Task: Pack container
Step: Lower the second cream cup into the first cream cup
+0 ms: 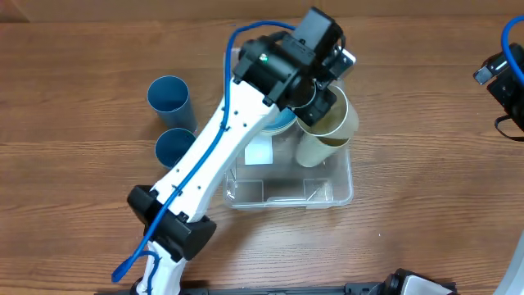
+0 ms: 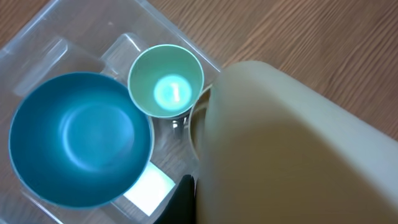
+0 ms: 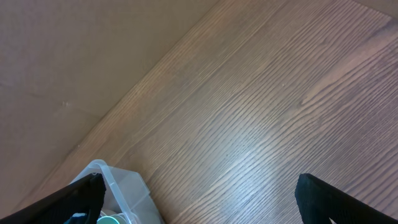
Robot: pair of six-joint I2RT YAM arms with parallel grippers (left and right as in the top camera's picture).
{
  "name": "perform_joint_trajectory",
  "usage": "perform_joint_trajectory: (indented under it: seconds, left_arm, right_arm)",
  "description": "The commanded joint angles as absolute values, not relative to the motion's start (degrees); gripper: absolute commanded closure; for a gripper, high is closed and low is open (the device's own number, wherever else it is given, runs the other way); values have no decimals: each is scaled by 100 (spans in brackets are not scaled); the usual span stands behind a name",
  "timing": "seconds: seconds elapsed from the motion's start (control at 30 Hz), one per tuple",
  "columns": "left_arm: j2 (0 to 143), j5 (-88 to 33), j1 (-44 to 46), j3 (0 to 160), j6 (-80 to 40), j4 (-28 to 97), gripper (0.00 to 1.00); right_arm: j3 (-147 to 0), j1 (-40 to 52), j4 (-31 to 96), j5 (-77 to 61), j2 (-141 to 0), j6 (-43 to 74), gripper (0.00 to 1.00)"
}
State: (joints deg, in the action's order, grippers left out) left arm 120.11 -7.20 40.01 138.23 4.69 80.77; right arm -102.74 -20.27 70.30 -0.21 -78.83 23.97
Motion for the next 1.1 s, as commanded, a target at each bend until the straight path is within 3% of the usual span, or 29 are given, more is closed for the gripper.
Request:
perform_joint_trajectory:
  seconds: [0.0,0.3,0.57,0.73,0.83,0.97,1.07]
  left_arm:
    - [12175,-576,4025,13876,624,8062,96]
    - [12145,-521,4025,14140,622,8178,96]
    - [12138,64,4027,14363,670,9026,96]
    - [12138,64,4025,14363,731,9120,79]
    - [12138,62,4027,14363,729,9170,59]
    - [12127,75,4014,14433,480,9295,55]
    - [12103,917,3876,14619,-318,9679,55]
  right_arm:
    - [-10298,-2049,7002,-54,-7896,2403,0]
    - [-10298,-2049,7002,-54,-7896,2403,0]
    - [-10298,-2049,7002,-54,-7896,2403,0]
    - [-10298,-2049,7002,-54,-7896,2403,0]
    - [-10298,-2049,7002,-54,-7896,2403,0]
    - [-10298,-2049,7002,-54,-7896,2403,0]
    - [-10298,-2049,7002,-54,-7896,2403,0]
